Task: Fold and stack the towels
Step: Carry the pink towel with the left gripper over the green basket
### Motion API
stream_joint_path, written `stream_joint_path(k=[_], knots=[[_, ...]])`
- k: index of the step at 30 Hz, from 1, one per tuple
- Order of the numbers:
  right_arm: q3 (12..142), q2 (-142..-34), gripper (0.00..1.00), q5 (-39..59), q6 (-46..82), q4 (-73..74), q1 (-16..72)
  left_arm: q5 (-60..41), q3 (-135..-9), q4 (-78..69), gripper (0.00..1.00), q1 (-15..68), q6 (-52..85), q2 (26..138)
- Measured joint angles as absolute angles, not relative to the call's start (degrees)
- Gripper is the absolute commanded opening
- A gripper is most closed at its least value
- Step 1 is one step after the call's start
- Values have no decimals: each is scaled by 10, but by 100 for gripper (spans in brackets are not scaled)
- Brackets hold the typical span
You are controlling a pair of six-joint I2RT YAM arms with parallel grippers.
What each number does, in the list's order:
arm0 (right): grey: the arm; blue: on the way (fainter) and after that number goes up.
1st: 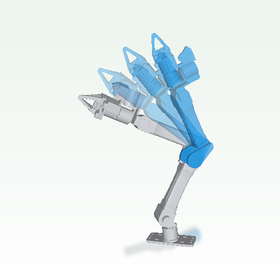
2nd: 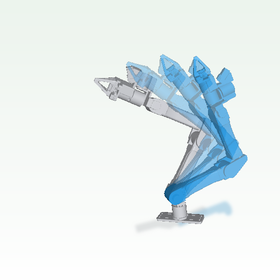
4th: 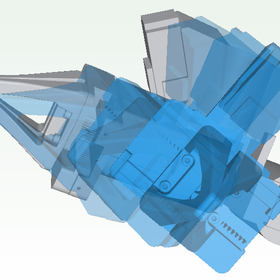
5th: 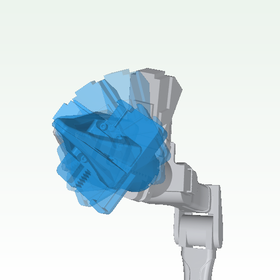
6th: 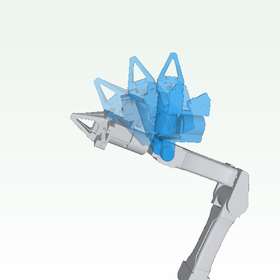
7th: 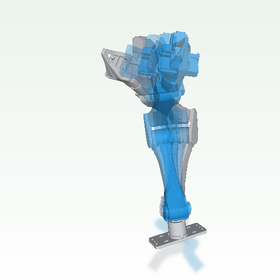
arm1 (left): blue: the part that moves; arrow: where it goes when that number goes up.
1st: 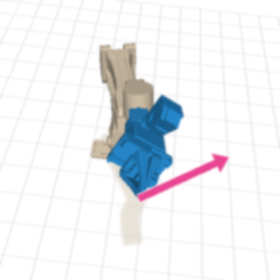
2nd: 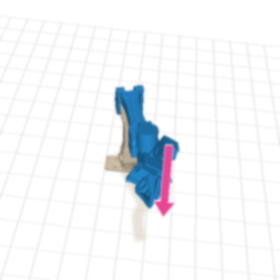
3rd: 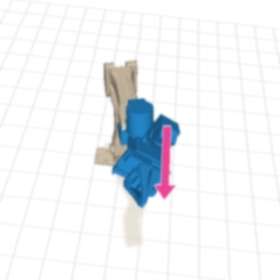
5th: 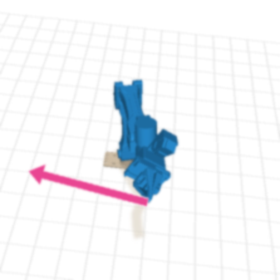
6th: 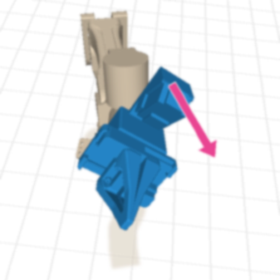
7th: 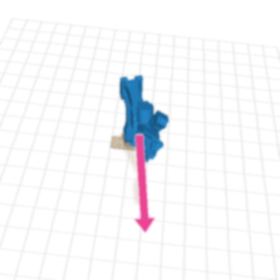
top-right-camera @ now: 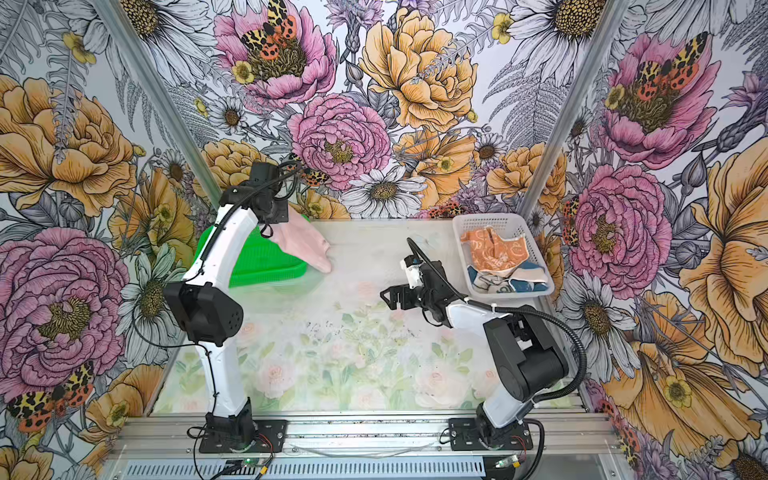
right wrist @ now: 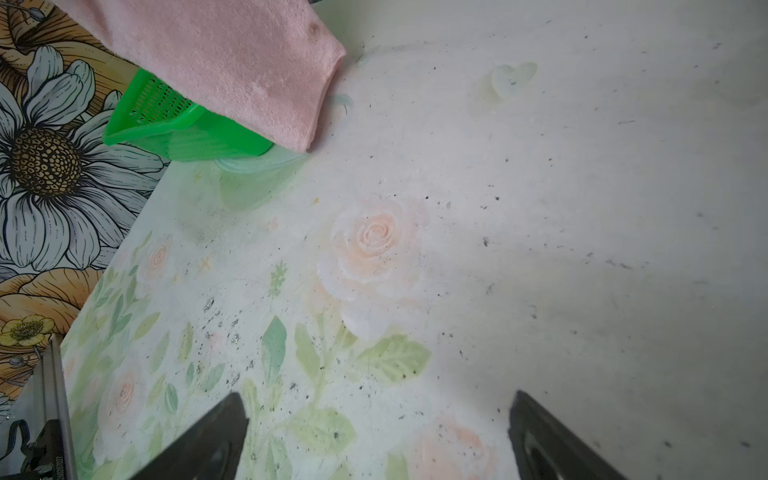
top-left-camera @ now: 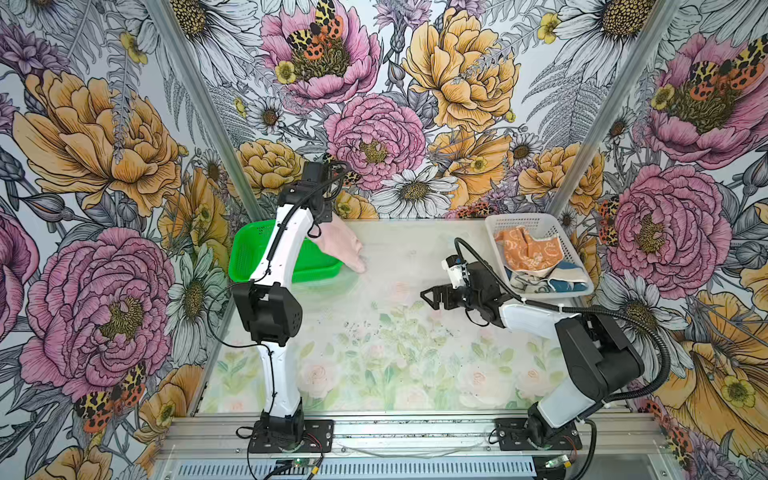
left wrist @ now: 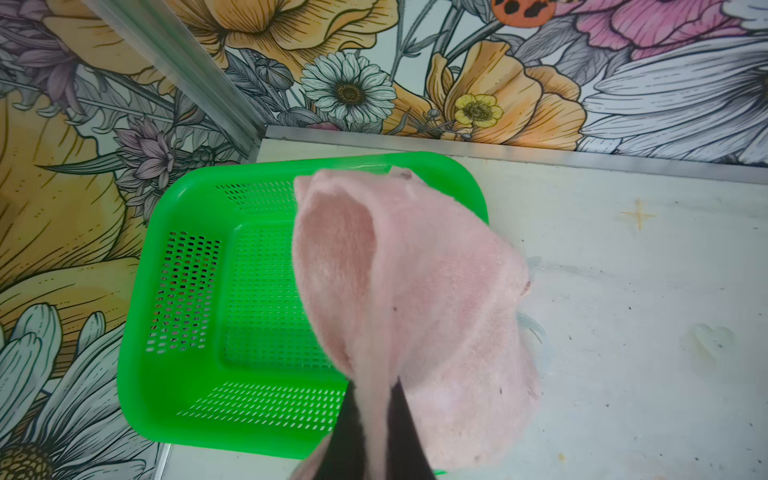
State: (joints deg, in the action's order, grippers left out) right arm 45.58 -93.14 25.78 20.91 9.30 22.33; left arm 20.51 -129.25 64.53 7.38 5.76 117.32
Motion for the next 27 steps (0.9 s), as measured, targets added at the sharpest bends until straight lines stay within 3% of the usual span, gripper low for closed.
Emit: stream_joint_path(k=[13,27], knots=[[468,-949,99,256,199,83,223,188,-1274,645,0,1,55,1173],[480,-965,100,254,196,71,223,174,-1226,595,0,-53,55,1259]])
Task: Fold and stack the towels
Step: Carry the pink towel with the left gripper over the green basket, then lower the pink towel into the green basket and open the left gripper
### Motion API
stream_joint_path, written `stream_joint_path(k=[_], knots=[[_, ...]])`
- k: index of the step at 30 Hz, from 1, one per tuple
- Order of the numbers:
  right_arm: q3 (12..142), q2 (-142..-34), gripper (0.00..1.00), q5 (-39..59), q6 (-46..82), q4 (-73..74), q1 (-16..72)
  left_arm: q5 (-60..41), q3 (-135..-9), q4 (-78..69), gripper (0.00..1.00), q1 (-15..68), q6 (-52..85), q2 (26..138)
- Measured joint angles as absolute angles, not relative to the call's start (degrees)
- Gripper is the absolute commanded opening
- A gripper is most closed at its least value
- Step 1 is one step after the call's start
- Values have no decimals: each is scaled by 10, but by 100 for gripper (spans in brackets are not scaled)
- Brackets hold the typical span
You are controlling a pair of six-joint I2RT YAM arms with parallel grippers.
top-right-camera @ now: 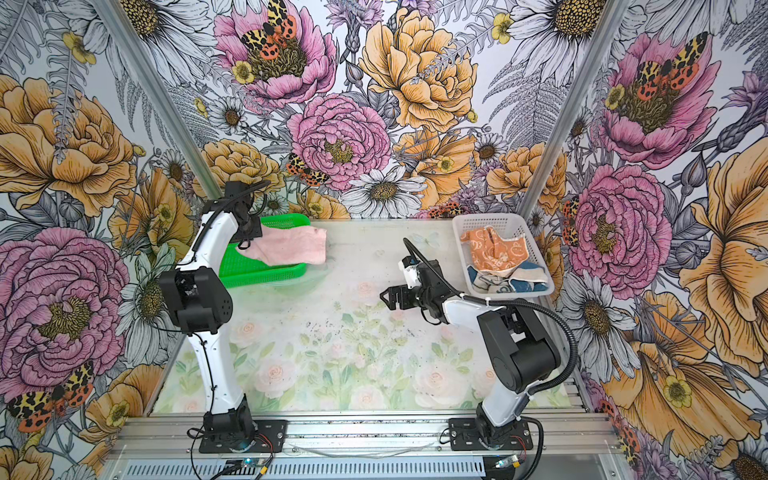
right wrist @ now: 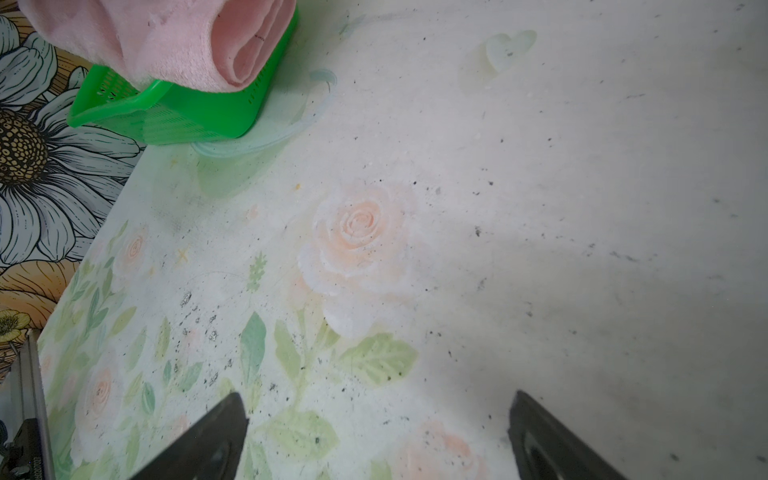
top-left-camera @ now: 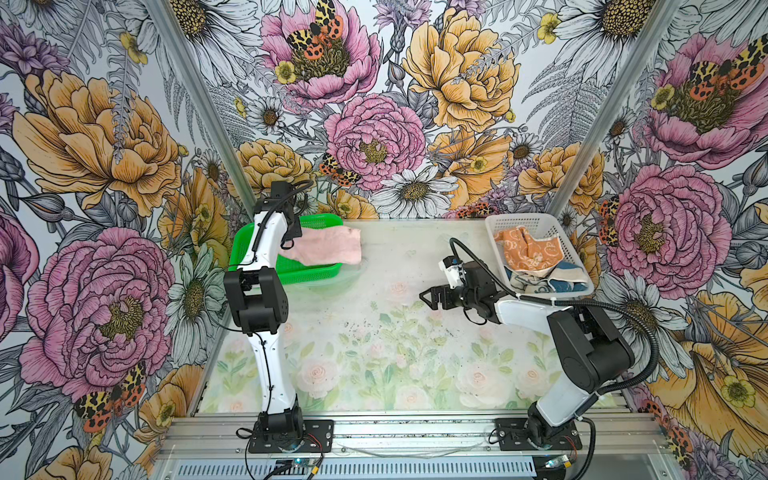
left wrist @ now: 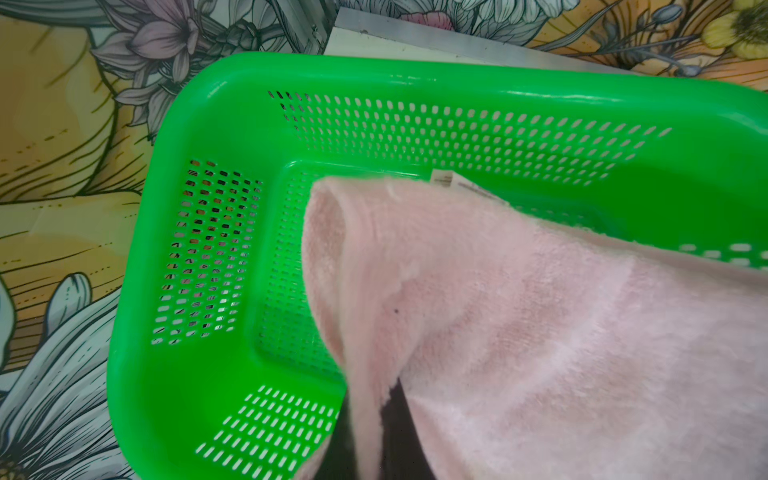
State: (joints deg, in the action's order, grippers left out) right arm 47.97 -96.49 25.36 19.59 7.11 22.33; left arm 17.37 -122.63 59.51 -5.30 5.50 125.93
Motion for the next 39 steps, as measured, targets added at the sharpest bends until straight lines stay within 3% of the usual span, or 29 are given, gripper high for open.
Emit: stream_joint_path(k=[34,39], knots=[[495,-992,99,257,194,56,223,177,-1184,517,0,-136,71,1327],[495,-992,99,258,194,56,223,178,-1183,515,23,-136,77,1327]])
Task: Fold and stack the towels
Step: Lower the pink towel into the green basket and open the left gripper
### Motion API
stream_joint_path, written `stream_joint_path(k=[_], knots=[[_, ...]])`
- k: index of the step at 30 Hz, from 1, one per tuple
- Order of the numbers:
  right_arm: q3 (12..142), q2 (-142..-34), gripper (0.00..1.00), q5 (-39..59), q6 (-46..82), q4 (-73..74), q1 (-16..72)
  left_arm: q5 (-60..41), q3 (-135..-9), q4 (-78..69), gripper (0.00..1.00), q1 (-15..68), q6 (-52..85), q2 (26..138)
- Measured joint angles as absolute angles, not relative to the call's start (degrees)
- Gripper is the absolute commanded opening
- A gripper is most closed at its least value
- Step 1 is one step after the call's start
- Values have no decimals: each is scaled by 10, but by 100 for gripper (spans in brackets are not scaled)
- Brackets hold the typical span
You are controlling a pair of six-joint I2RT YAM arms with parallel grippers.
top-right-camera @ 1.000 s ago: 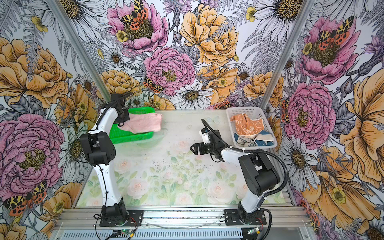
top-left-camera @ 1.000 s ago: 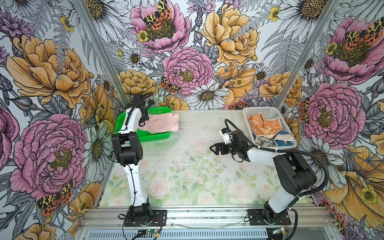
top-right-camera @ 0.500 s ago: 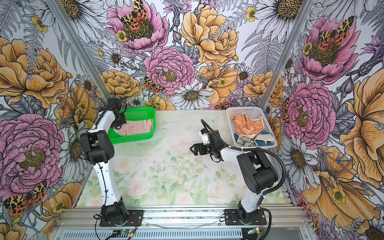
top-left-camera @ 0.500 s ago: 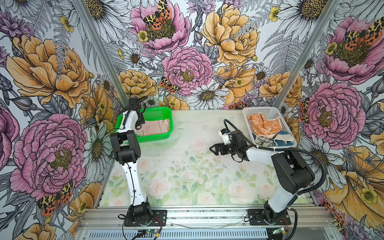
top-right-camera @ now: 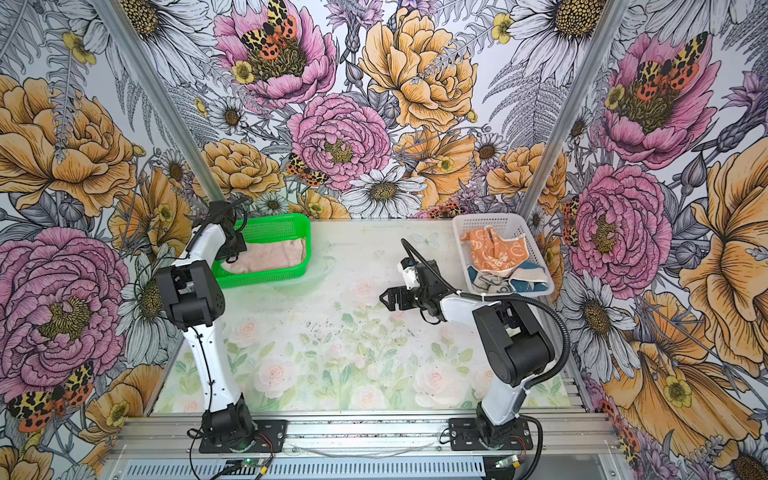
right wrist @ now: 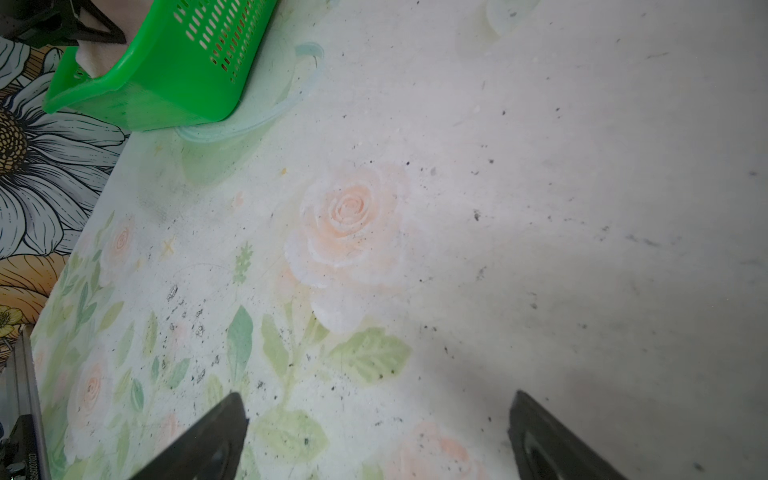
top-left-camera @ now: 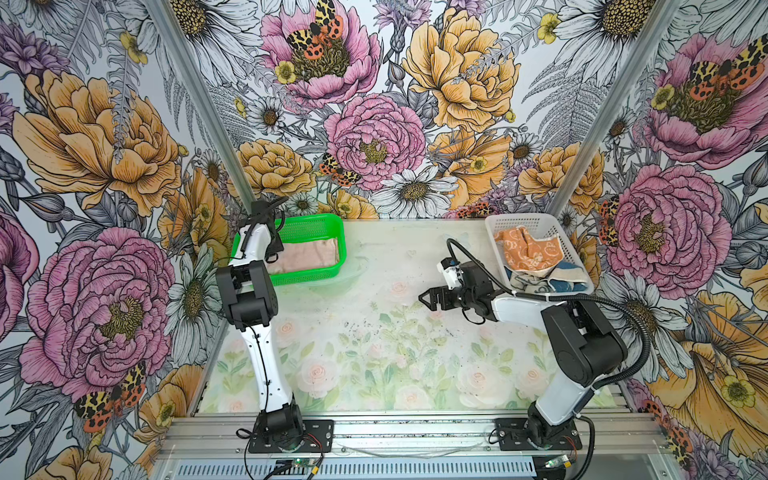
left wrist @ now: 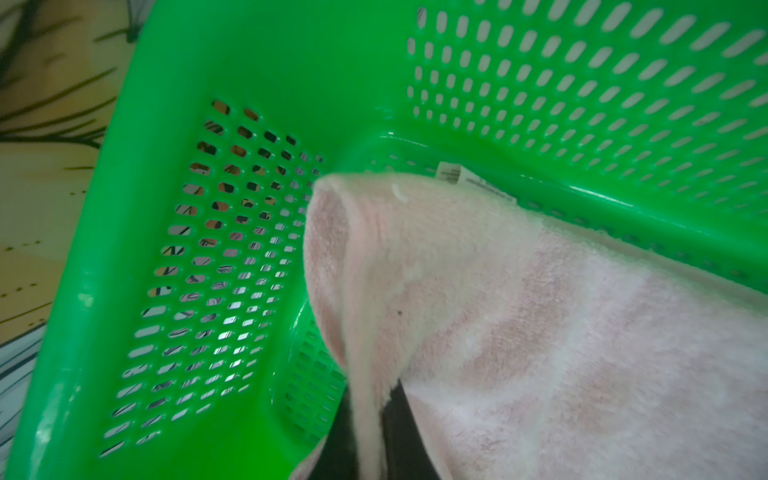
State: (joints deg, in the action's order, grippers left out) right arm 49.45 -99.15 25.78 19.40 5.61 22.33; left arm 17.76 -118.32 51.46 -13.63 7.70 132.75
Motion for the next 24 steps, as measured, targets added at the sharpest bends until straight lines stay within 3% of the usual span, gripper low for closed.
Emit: stream_joint_path(k=[4,8,15,19,22,24], knots=[[495,-992,100,258,194,56,223,178,-1180,507,38,-136,86,1326],[495,-992,100,258,194,56,223,178,-1152,496,60,-136,96,1307],[495,-991,100,258,194,56,223,163,-1077,460,72,-136,112,1232],[495,-991,99,252,189,57,223,149,-1051,432,84,-131,122,1195],[488,-987,99,246,189,64,223,138,-1018,414,99,-117,127,1162],[479,-977,99,240,189,69,223,124,-990,405,99,-99,133,1134]])
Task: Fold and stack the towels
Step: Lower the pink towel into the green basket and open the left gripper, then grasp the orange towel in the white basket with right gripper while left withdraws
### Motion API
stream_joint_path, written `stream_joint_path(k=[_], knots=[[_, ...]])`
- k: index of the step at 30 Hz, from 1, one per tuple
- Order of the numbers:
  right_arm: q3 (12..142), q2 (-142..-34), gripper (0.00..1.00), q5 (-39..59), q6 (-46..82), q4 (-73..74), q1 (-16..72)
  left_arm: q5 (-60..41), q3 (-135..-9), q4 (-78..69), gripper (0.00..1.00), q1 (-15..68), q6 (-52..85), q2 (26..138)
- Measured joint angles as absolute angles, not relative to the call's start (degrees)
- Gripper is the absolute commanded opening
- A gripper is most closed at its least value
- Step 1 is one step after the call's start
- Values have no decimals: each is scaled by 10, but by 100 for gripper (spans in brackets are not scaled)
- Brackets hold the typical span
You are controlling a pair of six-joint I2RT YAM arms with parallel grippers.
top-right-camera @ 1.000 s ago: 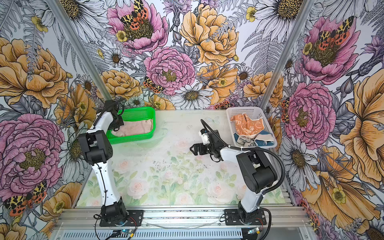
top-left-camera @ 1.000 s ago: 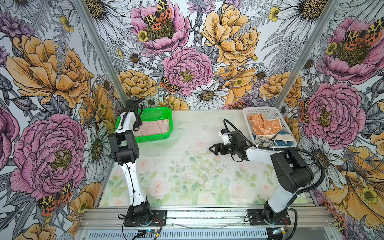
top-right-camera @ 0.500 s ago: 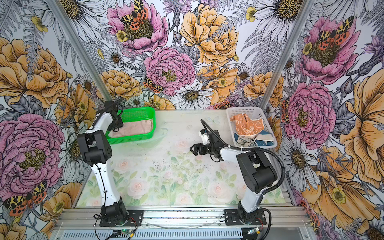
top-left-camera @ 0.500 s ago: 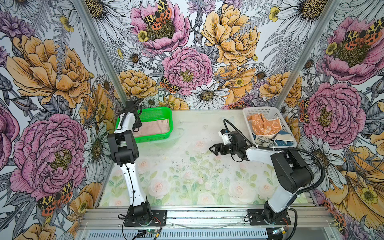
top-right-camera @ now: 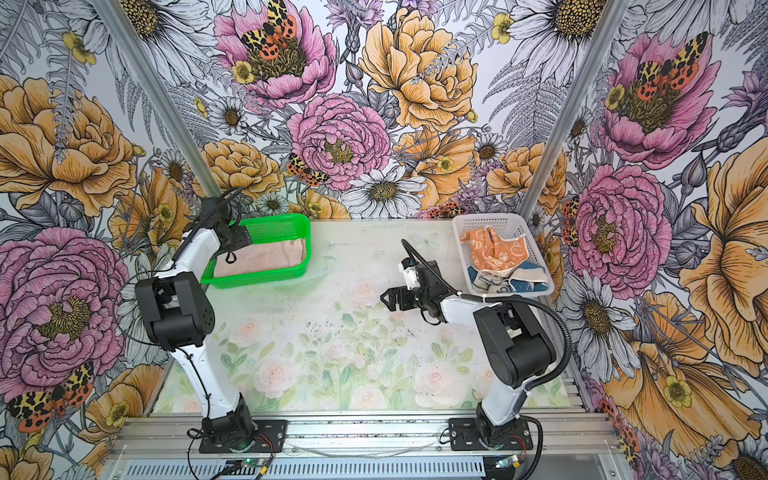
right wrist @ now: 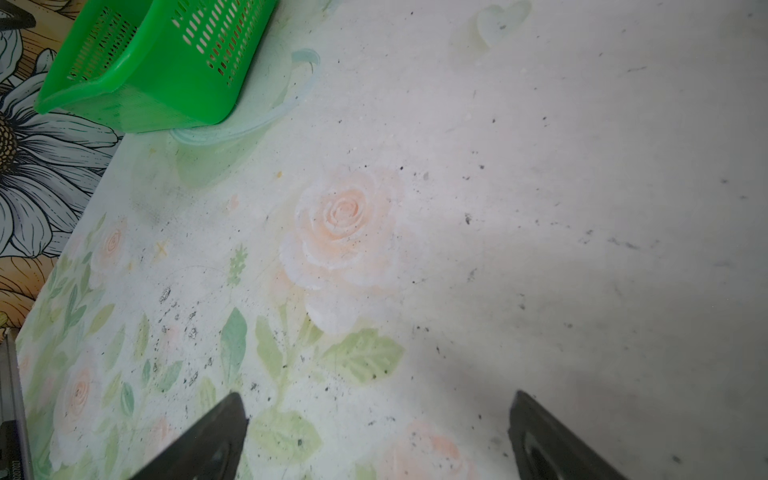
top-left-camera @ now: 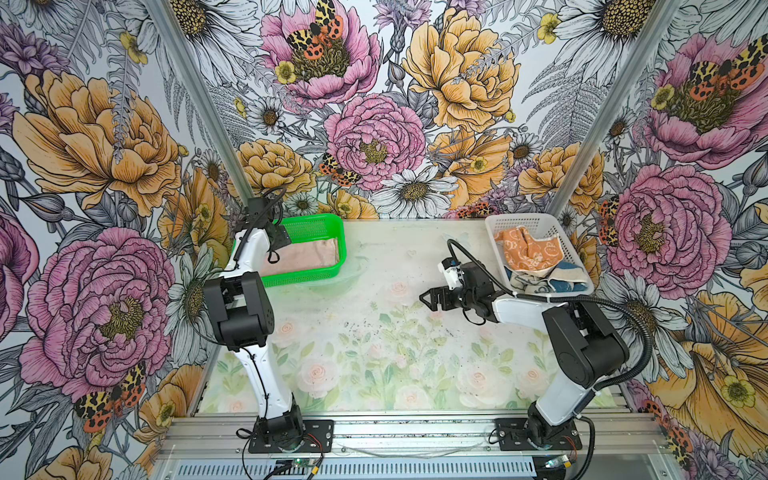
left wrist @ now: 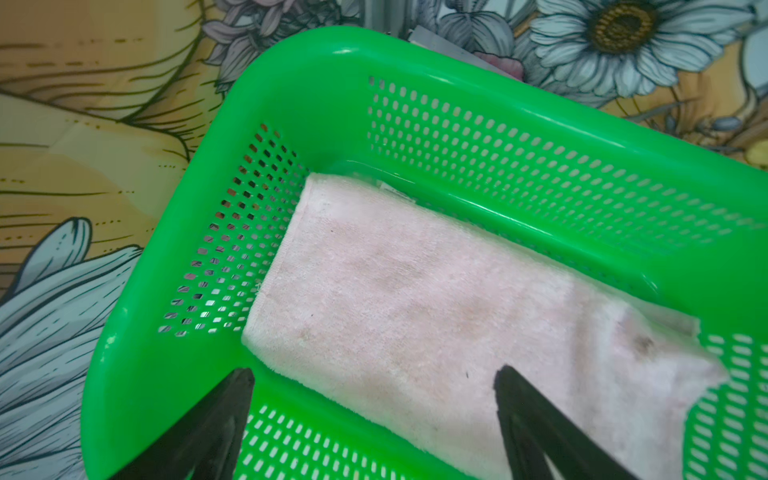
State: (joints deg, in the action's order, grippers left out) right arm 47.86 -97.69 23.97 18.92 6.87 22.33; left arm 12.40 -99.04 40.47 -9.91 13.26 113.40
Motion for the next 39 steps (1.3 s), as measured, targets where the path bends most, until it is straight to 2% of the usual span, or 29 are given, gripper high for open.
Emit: stream_joint_path(k=[3,7,11,14,19,28,33,39], knots=[[457,-952,99,227,184,81,223,106,-937,399,99,-51,136,1069],[426,-911,99,210,183,101,223,84,-884,392,99,60,121,955],[407,-887,99,192,183,122,223,67,-846,355,99,194,47,866],[398,-876,99,175,179,122,223,34,-773,311,99,261,-21,812],[423,-832,99,126,182,23,211,-65,-649,262,99,262,-76,745],[645,-803,98,20,216,-163,76,-248,-639,186,99,272,-90,725],[694,-814,97,-25,216,-220,-5,-280,-639,171,99,270,-90,724],[728,-888,94,-34,213,-268,-95,-294,-639,164,99,270,-90,723]])
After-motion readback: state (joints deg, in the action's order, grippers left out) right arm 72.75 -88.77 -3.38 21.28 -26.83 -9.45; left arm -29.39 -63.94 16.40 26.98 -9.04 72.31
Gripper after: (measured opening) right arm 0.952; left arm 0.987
